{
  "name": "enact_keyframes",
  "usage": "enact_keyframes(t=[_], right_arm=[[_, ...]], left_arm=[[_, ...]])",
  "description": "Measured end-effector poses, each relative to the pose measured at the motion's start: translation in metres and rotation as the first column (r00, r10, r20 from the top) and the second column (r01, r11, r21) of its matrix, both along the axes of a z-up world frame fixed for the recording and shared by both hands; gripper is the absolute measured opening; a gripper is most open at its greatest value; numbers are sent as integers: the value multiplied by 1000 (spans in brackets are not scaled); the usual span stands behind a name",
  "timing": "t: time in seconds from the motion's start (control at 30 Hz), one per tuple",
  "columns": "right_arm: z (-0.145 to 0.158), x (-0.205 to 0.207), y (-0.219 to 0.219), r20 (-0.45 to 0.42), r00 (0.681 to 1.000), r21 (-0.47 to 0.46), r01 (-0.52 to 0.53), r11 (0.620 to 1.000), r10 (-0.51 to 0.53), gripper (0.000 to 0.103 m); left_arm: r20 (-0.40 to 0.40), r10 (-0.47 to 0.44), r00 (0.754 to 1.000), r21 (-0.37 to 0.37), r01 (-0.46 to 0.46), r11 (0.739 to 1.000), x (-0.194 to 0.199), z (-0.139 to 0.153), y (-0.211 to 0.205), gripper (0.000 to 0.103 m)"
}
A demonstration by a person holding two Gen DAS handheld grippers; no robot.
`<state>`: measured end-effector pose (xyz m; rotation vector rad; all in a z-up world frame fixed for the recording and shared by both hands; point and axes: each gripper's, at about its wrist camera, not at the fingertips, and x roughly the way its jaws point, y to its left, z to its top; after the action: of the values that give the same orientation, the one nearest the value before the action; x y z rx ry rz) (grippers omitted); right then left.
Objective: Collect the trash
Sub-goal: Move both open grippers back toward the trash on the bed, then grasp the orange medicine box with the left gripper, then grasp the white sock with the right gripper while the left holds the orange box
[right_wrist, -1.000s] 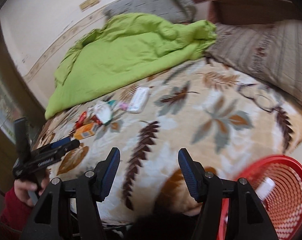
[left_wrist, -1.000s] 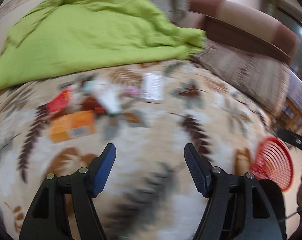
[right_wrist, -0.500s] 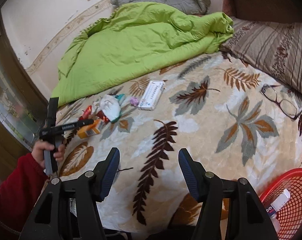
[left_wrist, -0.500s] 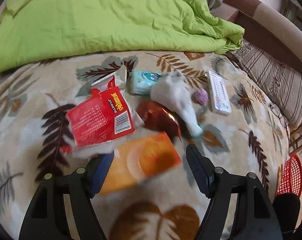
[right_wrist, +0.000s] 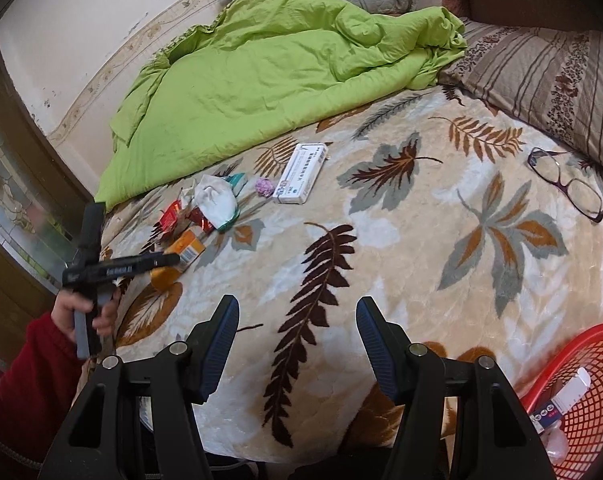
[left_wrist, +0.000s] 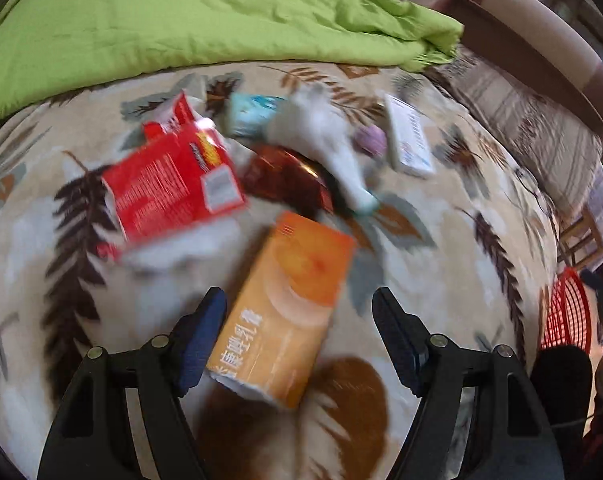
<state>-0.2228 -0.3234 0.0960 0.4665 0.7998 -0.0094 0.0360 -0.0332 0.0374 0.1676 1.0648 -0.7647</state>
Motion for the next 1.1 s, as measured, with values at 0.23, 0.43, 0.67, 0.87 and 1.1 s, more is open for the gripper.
enact_keyframes(t=[0.23, 0.43, 0.67, 0.87, 1.1], right_arm=[[5, 6, 16, 13, 999, -13, -45, 999, 45, 65], [9, 24, 25, 17, 995, -14, -94, 995, 94, 65], [15, 107, 51, 52, 987, 31, -151, 988, 149, 79], [-11, 202, 81, 16, 991, 104, -135, 985, 134, 80], [-41, 277, 105, -49, 989, 60, -134, 989, 137, 80]], left_arm=[[86, 100, 991, 124, -110, 986, -11, -9, -27, 73], [143, 208, 968, 152, -229, 961, -18, -18, -31, 45], [165, 385, 908, 8, -391, 920, -56, 13, -4, 45], [311, 454, 835, -38, -467, 884, -69, 29, 14, 46], [297, 494, 817, -21, -511, 859, -45, 17, 30, 46]])
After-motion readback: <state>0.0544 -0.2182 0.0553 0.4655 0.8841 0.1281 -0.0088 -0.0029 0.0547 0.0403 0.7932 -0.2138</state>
